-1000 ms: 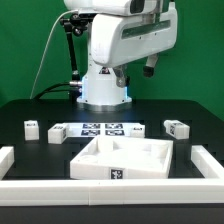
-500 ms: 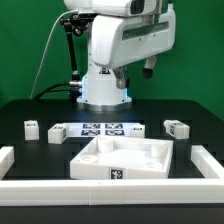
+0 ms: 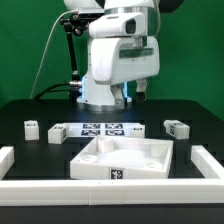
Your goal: Assemble one leg
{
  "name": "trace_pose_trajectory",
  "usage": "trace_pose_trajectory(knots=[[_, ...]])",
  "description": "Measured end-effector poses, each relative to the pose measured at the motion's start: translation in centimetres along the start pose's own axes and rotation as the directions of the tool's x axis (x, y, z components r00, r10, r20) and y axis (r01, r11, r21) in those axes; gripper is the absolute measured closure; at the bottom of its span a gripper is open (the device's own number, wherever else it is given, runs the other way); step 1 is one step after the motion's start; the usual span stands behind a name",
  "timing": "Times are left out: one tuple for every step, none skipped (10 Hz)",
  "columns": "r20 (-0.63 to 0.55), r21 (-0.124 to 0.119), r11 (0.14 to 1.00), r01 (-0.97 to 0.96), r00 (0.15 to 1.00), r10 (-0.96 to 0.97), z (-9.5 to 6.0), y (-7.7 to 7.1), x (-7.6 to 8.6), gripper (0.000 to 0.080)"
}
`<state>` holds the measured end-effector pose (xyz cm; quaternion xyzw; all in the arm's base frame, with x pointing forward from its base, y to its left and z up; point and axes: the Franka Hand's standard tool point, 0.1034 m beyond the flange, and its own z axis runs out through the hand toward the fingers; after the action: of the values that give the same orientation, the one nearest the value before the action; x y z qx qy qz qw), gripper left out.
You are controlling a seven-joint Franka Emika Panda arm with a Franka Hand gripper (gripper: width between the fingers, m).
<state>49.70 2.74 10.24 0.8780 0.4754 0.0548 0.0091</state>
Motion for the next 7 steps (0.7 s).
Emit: trace_pose_trajectory(knots=[[-0.001, -0.001, 1.000, 0.009, 1.000, -0.009, 1.2, -0.6, 0.2, 0.0150], [0.015, 0.007, 0.999, 0.034, 0.999, -0.034, 2.2, -1.4, 0.8, 0.0150], [0.013, 0.004, 1.000, 0.030, 0.999, -0.030, 2.1, -1.1, 0.7, 0.0150], [0.013, 0.002, 1.000, 0.027, 1.000, -0.027, 2.0, -1.0, 0.6, 0.0150], [0.014, 0.004, 1.000, 0.028, 1.000, -0.028, 2.1, -1.1, 0.6, 0.0150], [0.014, 0.004, 1.000, 0.027, 1.000, -0.027, 2.1, -1.1, 0.6, 0.0150], [0.019, 0.004, 0.999, 0.048, 0.999, -0.048, 2.4, -1.4, 0.7, 0.0150]])
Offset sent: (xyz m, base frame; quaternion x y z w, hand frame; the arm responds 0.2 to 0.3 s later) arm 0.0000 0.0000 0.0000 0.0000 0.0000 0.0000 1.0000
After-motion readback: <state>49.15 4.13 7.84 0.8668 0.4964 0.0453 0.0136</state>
